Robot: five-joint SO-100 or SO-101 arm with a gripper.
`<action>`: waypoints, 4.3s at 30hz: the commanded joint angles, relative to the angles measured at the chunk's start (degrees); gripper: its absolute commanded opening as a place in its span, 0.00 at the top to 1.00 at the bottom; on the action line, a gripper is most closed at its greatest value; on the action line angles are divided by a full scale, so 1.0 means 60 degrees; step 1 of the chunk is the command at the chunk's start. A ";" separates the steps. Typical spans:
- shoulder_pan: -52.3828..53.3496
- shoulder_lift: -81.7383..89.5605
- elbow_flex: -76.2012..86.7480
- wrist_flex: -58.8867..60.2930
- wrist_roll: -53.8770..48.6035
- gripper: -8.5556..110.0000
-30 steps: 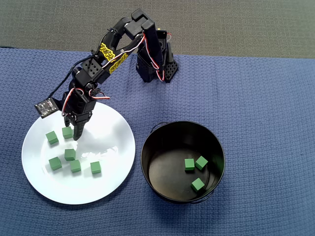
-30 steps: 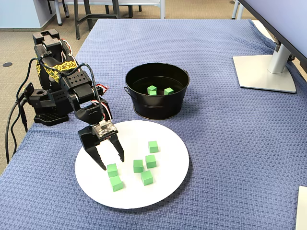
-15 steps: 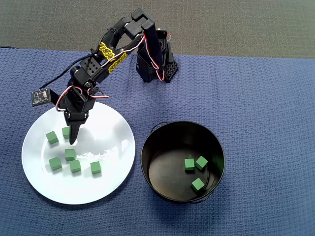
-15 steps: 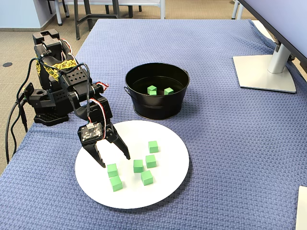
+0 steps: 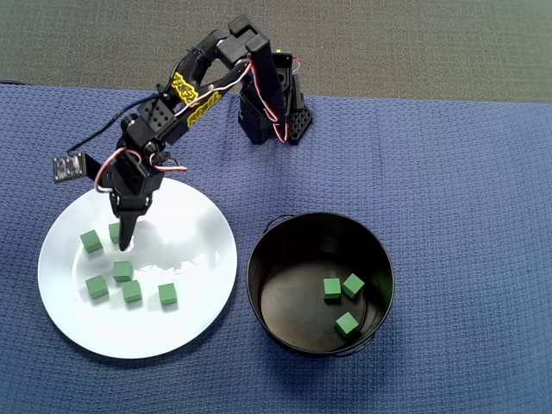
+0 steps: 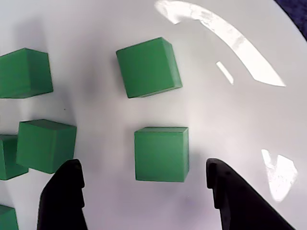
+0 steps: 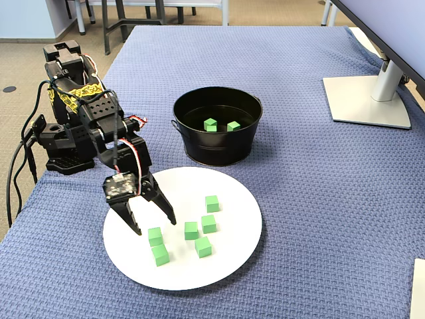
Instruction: Pick up the green cubes from the white plate and place them in the black recipient
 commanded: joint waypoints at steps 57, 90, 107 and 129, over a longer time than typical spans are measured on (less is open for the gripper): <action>0.0015 -0.0366 -0.0088 -0.1230 -0.0527 0.88; -0.3618 0.4468 -0.4453 0.5361 0.7939 0.93; -0.9668 0.7119 0.0439 0.3398 1.0854 0.81; -0.5332 0.6372 -0.0703 0.3955 0.3208 0.80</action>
